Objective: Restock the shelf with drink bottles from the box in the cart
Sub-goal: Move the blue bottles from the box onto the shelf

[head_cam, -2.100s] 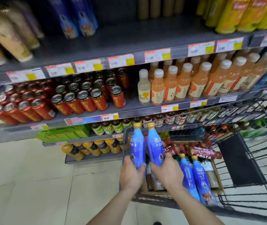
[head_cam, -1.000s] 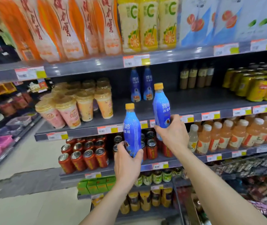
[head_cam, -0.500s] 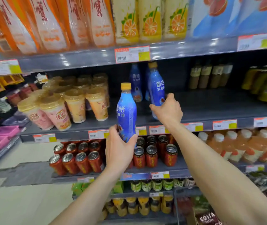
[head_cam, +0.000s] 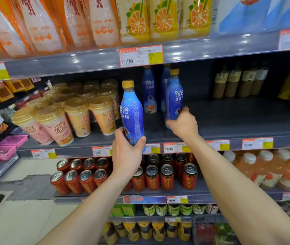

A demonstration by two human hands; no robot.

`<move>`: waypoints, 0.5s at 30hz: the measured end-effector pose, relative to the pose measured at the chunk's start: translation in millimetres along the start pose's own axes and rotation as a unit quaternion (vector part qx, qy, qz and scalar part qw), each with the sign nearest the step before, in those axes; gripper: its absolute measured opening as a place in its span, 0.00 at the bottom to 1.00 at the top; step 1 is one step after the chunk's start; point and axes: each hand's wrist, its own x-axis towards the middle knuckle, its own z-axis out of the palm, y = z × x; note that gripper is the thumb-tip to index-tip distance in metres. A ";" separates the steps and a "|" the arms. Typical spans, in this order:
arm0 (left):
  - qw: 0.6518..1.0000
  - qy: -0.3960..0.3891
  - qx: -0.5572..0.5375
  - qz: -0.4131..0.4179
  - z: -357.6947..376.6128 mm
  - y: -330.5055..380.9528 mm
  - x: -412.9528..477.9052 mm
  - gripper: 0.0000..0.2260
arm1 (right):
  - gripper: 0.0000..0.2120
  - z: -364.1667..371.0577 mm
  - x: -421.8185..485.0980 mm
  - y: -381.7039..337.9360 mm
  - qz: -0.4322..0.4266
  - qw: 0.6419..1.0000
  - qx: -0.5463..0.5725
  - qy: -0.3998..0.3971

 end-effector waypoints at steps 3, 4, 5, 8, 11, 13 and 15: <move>1.000 0.006 0.004 0.005 1.9 -0.8 6.3 0.23 | 0.27 3.8 10.5 -3.5 -0.005 1.000 0.007 -0.009; 1.000 0.007 0.005 0.008 2.1 -0.3 7.9 0.22 | 0.27 5.3 14.5 -4.6 -0.005 1.000 0.011 -0.017; 1.000 0.008 0.006 0.011 2.3 0.1 9.7 0.22 | 0.27 7.2 18.7 -5.5 -0.004 1.000 0.013 -0.023; 1.000 0.010 0.005 0.016 2.6 1.0 14.6 0.22 | 0.27 13.6 29.5 -5.8 0.003 1.000 0.006 -0.029; 0.999 0.020 0.000 0.027 1.7 1.8 20.1 0.22 | 0.27 19.6 36.1 -5.0 0.009 1.000 -0.008 -0.019; 0.999 0.025 -0.003 0.037 1.6 2.2 25.1 0.22 | 0.27 21.9 39.2 -4.1 0.015 1.000 -0.010 -0.008; 0.999 0.028 -0.001 0.045 2.5 2.8 30.3 0.22 | 0.27 23.0 42.5 -3.9 0.017 1.000 -0.012 -0.005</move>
